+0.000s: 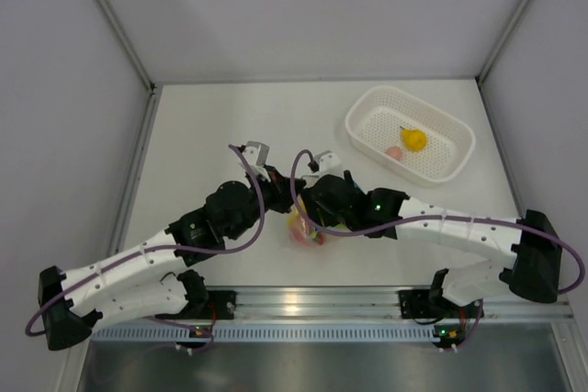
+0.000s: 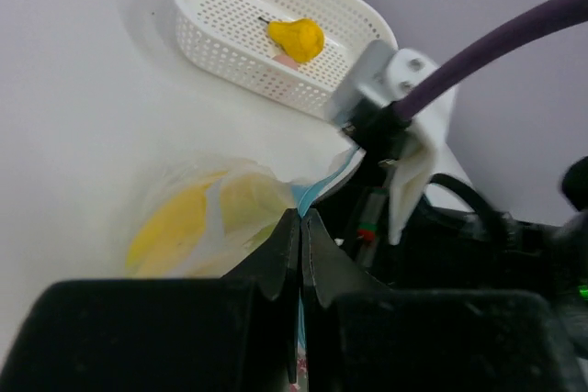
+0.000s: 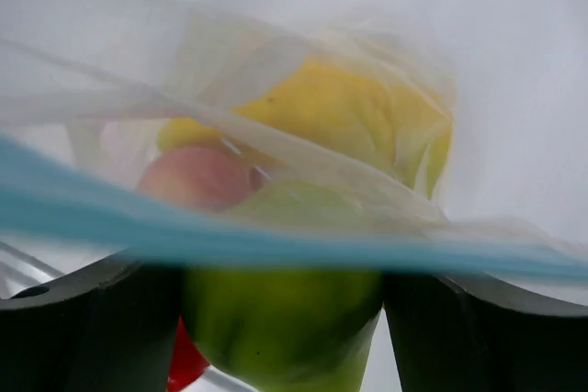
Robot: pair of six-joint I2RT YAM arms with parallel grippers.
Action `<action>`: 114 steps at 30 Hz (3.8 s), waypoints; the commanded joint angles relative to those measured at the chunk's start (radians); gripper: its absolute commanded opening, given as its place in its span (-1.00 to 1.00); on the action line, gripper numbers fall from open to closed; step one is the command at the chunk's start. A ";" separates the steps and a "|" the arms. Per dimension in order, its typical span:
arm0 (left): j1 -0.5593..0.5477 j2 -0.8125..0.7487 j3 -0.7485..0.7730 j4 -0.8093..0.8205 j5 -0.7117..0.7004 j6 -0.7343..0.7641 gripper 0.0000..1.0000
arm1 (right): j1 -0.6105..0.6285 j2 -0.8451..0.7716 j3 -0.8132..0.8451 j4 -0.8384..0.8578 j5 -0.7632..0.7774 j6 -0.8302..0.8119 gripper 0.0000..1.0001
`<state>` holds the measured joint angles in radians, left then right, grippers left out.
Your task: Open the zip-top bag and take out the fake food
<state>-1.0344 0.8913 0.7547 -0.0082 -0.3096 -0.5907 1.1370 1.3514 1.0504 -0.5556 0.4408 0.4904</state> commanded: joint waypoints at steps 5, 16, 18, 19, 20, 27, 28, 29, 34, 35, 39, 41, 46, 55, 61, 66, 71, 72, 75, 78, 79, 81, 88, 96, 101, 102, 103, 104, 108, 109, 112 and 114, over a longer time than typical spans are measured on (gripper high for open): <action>0.000 -0.003 -0.040 -0.003 0.001 -0.029 -1.00 | 0.015 -0.072 0.048 0.066 0.137 0.050 -0.28; -0.001 0.044 0.023 -0.099 -0.196 -0.070 -1.00 | 0.030 -0.138 0.129 0.000 0.039 0.020 -0.36; -0.001 0.060 0.041 -0.153 -0.258 -0.107 -1.00 | 0.030 -0.193 0.137 -0.012 0.044 0.002 -0.36; -0.001 0.067 0.043 -0.162 -0.301 -0.118 -1.00 | 0.030 -0.207 0.143 -0.038 0.055 -0.004 -0.36; -0.001 0.070 0.046 -0.180 -0.322 -0.139 -1.00 | 0.029 -0.219 0.164 -0.055 0.082 -0.012 -0.36; 0.000 0.081 0.087 -0.265 -0.456 -0.231 -1.00 | -0.154 -0.330 0.189 -0.099 0.110 -0.073 -0.36; 0.000 0.080 0.103 -0.266 -0.462 -0.235 -1.00 | -0.216 -0.328 0.185 -0.095 0.090 -0.087 -0.36; -0.001 0.081 0.107 -0.268 -0.471 -0.244 -1.00 | -0.277 -0.324 0.175 -0.090 0.064 -0.113 -0.36; 0.000 0.092 0.166 -0.273 -0.488 -0.247 -1.00 | -0.629 -0.198 0.169 -0.032 0.053 -0.162 -0.32; 0.000 0.095 0.181 -0.273 -0.496 -0.241 -1.00 | -0.660 -0.175 0.172 -0.014 0.043 -0.179 -0.31; 0.002 0.109 0.205 -0.279 -0.537 -0.241 -1.00 | -0.793 0.007 0.207 0.063 0.035 -0.208 -0.28; 0.002 0.113 0.212 -0.280 -0.577 -0.242 -1.00 | -0.825 0.083 0.247 0.111 0.020 -0.237 -0.28; 0.027 0.136 0.244 -0.283 -0.589 -0.247 -1.00 | -0.865 0.342 0.370 0.167 0.024 -0.322 -0.26; 0.083 0.124 0.247 -0.280 -0.458 -0.242 -1.00 | -0.896 0.598 0.545 0.174 0.049 -0.362 0.39; 0.103 0.153 0.262 -0.280 -0.408 -0.227 -1.00 | -0.954 0.572 0.577 0.140 -0.240 -0.271 0.99; 0.105 0.181 0.279 -0.282 -0.396 -0.221 -1.00 | -0.979 0.424 0.496 0.163 -0.365 -0.245 0.99; 0.106 0.210 0.293 -0.282 -0.407 -0.250 -1.00 | -0.935 0.188 0.246 0.278 -0.597 -0.101 0.72; 0.105 0.212 0.294 -0.282 -0.404 -0.251 -1.00 | -0.916 0.105 0.206 0.296 -0.623 -0.090 0.62; 0.105 0.225 0.304 -0.280 -0.402 -0.262 -1.00 | -0.791 -0.041 0.088 0.335 -0.608 -0.068 0.54; 0.105 0.242 0.310 -0.280 -0.408 -0.270 -1.00 | -0.651 -0.127 0.030 0.318 -0.606 -0.038 0.37; 0.105 0.241 0.316 -0.280 -0.411 -0.273 -1.00 | -0.605 -0.145 -0.011 0.325 -0.613 0.003 0.31; 0.105 0.248 0.317 -0.280 -0.421 -0.282 -1.00 | -0.551 -0.201 -0.079 0.373 -0.585 0.048 0.16; 0.105 0.265 0.327 -0.279 -0.407 -0.316 -1.00 | -0.281 -0.230 -0.095 0.347 -0.371 0.105 -0.06; 0.103 0.261 0.307 -0.273 -0.333 -0.400 -1.00 | -0.210 -0.068 -0.026 0.319 -0.165 0.145 -0.18; 0.096 0.253 0.275 -0.257 -0.336 -0.437 -1.00 | -0.206 0.037 -0.013 0.370 -0.197 0.180 -0.20; 0.094 0.250 0.262 -0.242 -0.338 -0.445 -1.00 | -0.206 0.048 -0.009 0.385 -0.227 0.188 -0.20; 0.093 0.241 0.252 -0.233 -0.339 -0.449 -1.00 | -0.204 0.064 0.000 0.382 -0.246 0.186 -0.20; 0.091 0.238 0.227 -0.227 -0.338 -0.457 -1.00 | -0.203 0.093 0.022 0.361 -0.290 0.171 -0.18; 0.086 0.221 0.170 -0.181 -0.338 -0.455 -1.00 | -0.184 0.126 0.020 0.329 -0.402 0.134 -0.04; 0.085 0.212 0.157 -0.170 -0.339 -0.460 -1.00 | -0.180 0.124 0.011 0.326 -0.399 0.135 -0.02; 0.077 0.192 0.083 -0.119 -0.335 -0.488 -1.00 | -0.149 0.100 -0.064 0.388 -0.393 0.175 -0.01; 0.070 0.184 0.036 -0.075 -0.342 -0.521 -1.00 | -0.135 0.092 -0.110 0.405 -0.369 0.200 -0.04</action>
<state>-0.9531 1.1076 0.8452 -0.1841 -0.6437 -1.0580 0.9672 1.4742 0.9916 -0.2119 0.0799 0.6571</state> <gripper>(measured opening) 0.021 0.484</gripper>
